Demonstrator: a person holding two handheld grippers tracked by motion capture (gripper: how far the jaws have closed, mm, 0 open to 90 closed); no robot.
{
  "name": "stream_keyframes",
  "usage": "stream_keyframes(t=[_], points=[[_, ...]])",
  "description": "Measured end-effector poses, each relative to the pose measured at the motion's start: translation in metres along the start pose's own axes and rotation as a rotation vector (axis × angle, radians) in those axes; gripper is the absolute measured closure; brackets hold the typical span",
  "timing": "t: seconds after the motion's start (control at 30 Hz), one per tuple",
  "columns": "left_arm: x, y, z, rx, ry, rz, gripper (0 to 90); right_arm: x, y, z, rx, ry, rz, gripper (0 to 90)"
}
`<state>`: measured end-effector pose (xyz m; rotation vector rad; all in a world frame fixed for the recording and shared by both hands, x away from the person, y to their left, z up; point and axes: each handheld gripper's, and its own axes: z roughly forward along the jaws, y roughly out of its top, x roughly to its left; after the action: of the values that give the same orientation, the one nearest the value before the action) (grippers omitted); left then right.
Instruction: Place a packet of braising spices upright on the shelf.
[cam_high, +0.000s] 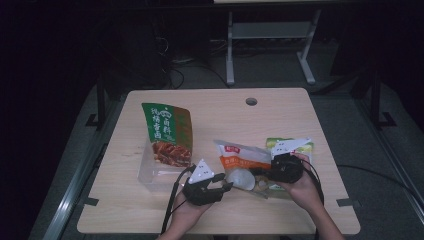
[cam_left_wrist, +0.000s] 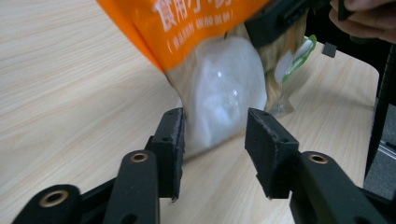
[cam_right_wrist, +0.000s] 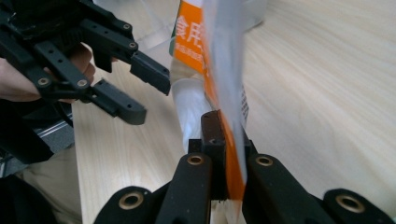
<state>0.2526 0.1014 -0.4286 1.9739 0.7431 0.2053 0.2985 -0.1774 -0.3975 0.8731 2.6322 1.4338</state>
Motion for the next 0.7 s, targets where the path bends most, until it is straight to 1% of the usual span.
stream_keyframes(t=[0.07,0.2,0.23,0.33,0.37,0.4,0.47,0.5,0.57,0.6,0.63,0.67,0.7], points=[[0.002,-0.002,-0.003,0.001,0.000,-0.007,54.3,-0.001,0.004,0.001,-0.007,0.005,-0.001,89.9],[0.003,-0.005,-0.008,0.005,-0.009,-0.011,52.5,-0.001,0.011,0.001,-0.009,-0.011,-0.016,90.0],[0.002,-0.006,-0.009,0.003,-0.012,-0.013,52.0,-0.003,0.016,0.001,-0.014,-0.015,-0.021,90.0],[-0.001,-0.008,-0.011,0.010,-0.016,0.008,51.8,-0.004,0.021,0.000,-0.019,-0.014,-0.018,90.0],[-0.002,-0.008,-0.011,0.014,-0.019,0.016,51.8,-0.005,0.024,0.001,-0.023,-0.014,-0.024,90.0],[-0.003,-0.008,-0.012,0.015,-0.017,0.032,51.8,-0.006,0.027,0.001,-0.026,-0.014,-0.027,90.0],[-0.005,-0.009,-0.011,0.013,-0.023,0.035,51.6,-0.007,0.038,0.005,-0.033,-0.014,-0.034,90.0],[-0.005,-0.009,-0.012,0.013,-0.026,0.042,51.6,-0.007,0.038,0.005,-0.033,-0.014,-0.034,90.0],[-0.006,-0.010,-0.012,0.006,-0.029,0.051,51.3,-0.009,0.045,0.008,-0.036,-0.018,-0.041,90.0],[-0.007,-0.010,-0.011,0.005,-0.031,0.053,50.9,-0.010,0.048,0.009,-0.042,-0.015,-0.041,90.0],[-0.007,-0.010,-0.011,0.003,-0.033,0.060,50.3,-0.014,0.056,0.013,-0.053,-0.010,-0.038,90.0],[-0.007,-0.010,-0.011,0.003,-0.036,0.063,50.3,-0.014,0.056,0.013,-0.053,-0.010,-0.038,90.0],[-0.006,-0.011,-0.011,0.002,-0.039,0.066,49.8,-0.017,0.064,0.017,-0.064,-0.011,-0.032,90.0]])
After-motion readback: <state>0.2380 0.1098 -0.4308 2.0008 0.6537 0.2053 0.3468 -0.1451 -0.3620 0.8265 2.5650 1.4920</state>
